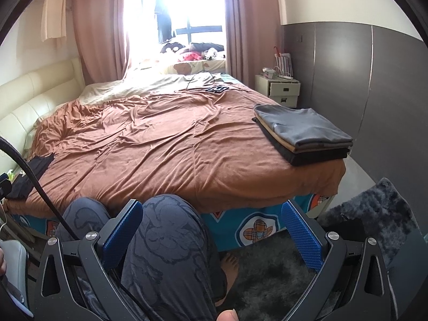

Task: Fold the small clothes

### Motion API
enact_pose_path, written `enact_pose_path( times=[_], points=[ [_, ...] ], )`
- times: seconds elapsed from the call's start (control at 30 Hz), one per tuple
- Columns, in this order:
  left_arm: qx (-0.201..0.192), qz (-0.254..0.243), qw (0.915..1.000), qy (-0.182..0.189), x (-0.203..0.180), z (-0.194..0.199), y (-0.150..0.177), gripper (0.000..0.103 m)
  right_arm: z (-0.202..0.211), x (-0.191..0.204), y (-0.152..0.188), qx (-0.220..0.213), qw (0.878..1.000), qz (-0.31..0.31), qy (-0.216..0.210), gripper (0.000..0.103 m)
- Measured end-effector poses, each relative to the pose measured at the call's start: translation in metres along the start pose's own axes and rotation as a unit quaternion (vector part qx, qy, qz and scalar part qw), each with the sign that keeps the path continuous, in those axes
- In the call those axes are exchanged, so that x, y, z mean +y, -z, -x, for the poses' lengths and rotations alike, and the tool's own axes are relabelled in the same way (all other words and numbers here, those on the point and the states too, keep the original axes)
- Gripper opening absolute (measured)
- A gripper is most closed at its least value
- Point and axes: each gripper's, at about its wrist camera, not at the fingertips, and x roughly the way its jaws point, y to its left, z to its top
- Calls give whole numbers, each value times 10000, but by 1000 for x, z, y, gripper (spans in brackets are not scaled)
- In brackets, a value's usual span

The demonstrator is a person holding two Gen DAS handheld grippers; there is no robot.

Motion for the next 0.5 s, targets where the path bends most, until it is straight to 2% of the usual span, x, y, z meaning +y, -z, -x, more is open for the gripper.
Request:
enact_pose_path(
  times=[0.5],
  points=[
    [-102, -27, 9999, 64, -11, 10, 3, 103, 10, -10, 4, -115, 9999, -2, 22, 103]
  ],
)
